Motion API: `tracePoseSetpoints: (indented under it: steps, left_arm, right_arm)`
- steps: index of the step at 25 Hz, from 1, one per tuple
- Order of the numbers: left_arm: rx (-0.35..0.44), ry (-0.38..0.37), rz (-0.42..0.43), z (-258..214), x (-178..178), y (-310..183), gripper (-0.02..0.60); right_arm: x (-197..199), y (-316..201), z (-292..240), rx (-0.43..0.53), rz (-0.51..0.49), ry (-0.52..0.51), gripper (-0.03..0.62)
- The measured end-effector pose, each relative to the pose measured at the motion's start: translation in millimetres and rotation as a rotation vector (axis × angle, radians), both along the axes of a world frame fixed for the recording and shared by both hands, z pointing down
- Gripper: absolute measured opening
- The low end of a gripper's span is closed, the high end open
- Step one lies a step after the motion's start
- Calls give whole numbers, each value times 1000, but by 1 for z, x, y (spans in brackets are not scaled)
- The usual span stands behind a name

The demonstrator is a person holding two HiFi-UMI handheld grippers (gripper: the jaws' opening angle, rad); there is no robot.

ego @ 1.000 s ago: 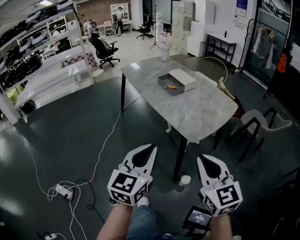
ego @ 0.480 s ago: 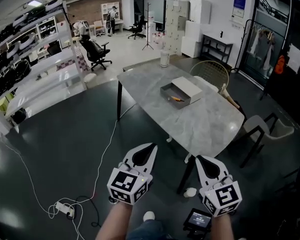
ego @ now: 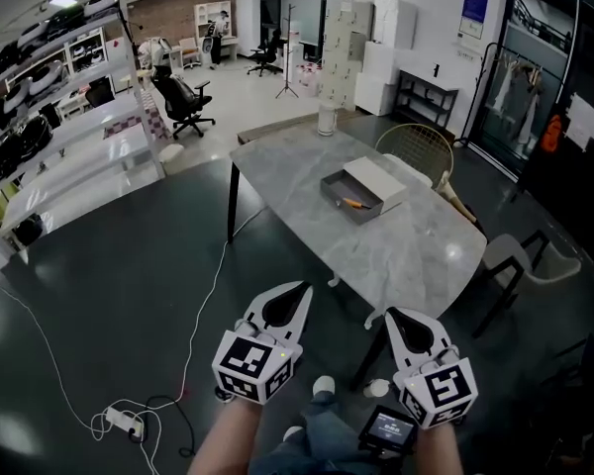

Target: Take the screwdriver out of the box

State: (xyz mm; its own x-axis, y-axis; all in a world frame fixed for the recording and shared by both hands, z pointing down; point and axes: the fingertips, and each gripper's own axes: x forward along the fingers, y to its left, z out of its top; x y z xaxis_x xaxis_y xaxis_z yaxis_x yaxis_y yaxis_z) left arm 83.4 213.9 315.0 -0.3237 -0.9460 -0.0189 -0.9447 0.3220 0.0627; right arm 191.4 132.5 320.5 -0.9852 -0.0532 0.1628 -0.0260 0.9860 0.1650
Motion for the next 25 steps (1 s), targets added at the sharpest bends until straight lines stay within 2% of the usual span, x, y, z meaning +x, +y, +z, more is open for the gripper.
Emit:
tracePoseSetpoints:
  steps: [9, 16, 25]
  left_arm:
    - [-15, -28, -12, 7, -57, -32, 14]
    - [-50, -80, 45, 15, -126, -99, 14]
    - [-104, -48, 128, 23, -229, -201, 14]
  right_arm:
    - [-51, -39, 15, -49, 13, -36, 26]
    - [-123, -101, 32, -113, 62, -37, 26]
    - [-219, -198, 42, -191, 159, -41, 26]
